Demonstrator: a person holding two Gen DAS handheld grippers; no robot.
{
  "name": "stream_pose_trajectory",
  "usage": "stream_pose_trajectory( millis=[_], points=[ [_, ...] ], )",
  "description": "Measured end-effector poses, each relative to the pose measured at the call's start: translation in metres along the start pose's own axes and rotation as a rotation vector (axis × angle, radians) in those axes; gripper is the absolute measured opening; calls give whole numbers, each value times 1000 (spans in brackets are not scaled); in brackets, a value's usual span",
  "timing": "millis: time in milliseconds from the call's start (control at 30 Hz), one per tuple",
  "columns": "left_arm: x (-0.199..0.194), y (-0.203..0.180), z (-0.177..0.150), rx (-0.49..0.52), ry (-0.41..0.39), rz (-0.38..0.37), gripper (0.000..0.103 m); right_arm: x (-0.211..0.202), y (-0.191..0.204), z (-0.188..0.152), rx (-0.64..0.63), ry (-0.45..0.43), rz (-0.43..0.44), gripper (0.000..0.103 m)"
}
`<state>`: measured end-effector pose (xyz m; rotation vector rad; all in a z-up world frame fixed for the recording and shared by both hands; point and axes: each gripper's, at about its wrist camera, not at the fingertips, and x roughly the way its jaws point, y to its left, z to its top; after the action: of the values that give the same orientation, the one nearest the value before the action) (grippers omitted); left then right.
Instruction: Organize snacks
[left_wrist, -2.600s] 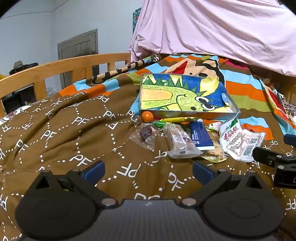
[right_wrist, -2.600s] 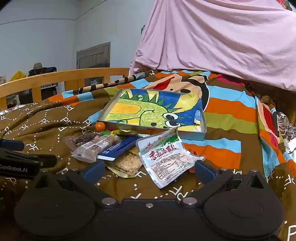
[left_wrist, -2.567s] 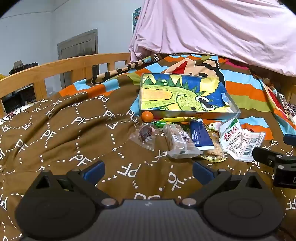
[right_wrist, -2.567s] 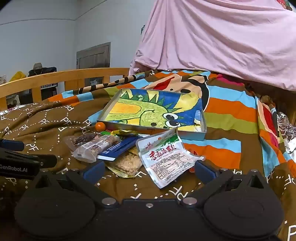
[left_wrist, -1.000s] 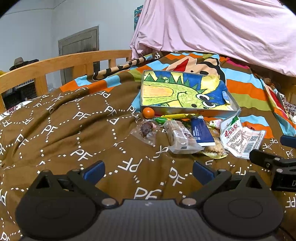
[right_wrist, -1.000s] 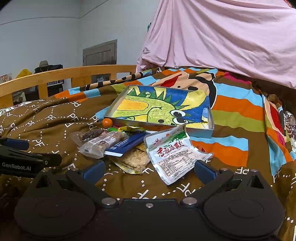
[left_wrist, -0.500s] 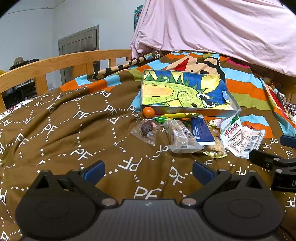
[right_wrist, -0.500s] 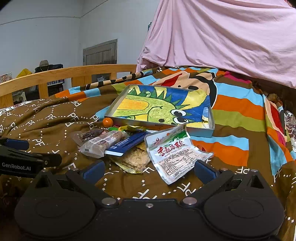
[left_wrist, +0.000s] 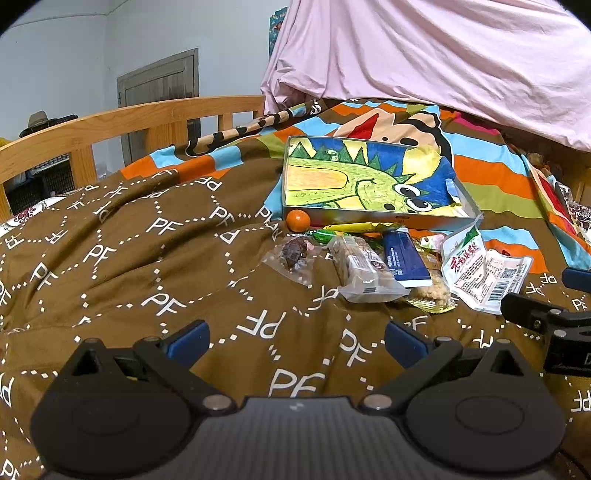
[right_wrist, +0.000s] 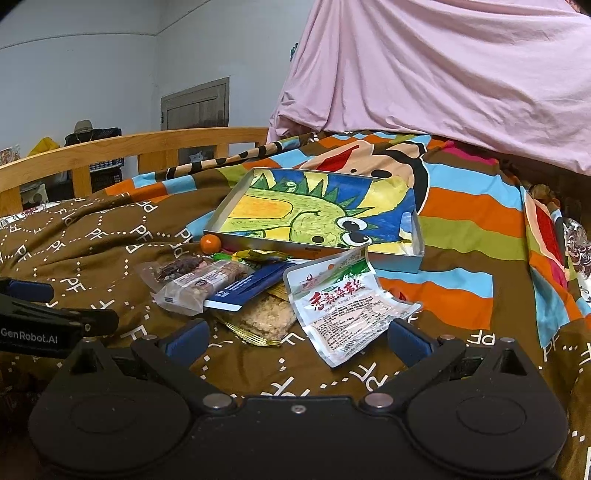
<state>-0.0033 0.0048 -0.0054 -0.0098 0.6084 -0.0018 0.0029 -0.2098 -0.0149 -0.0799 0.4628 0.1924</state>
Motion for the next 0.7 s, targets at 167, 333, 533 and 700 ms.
stream_pose_trajectory(
  millis=[167, 333, 533, 700],
  points=[
    [2, 2, 1, 1, -1, 2, 103, 0, 0, 1, -3, -2, -19, 103],
    [6, 4, 6, -2, -17, 7, 103, -4, 2, 3, 8, -37, 0, 102],
    [8, 3, 9, 9, -22, 7, 103, 1, 0, 2, 38, -19, 47, 103],
    [10, 1, 10, 21, -24, 2, 103, 12, -6, 0, 89, 62, 140, 102]
  ],
)
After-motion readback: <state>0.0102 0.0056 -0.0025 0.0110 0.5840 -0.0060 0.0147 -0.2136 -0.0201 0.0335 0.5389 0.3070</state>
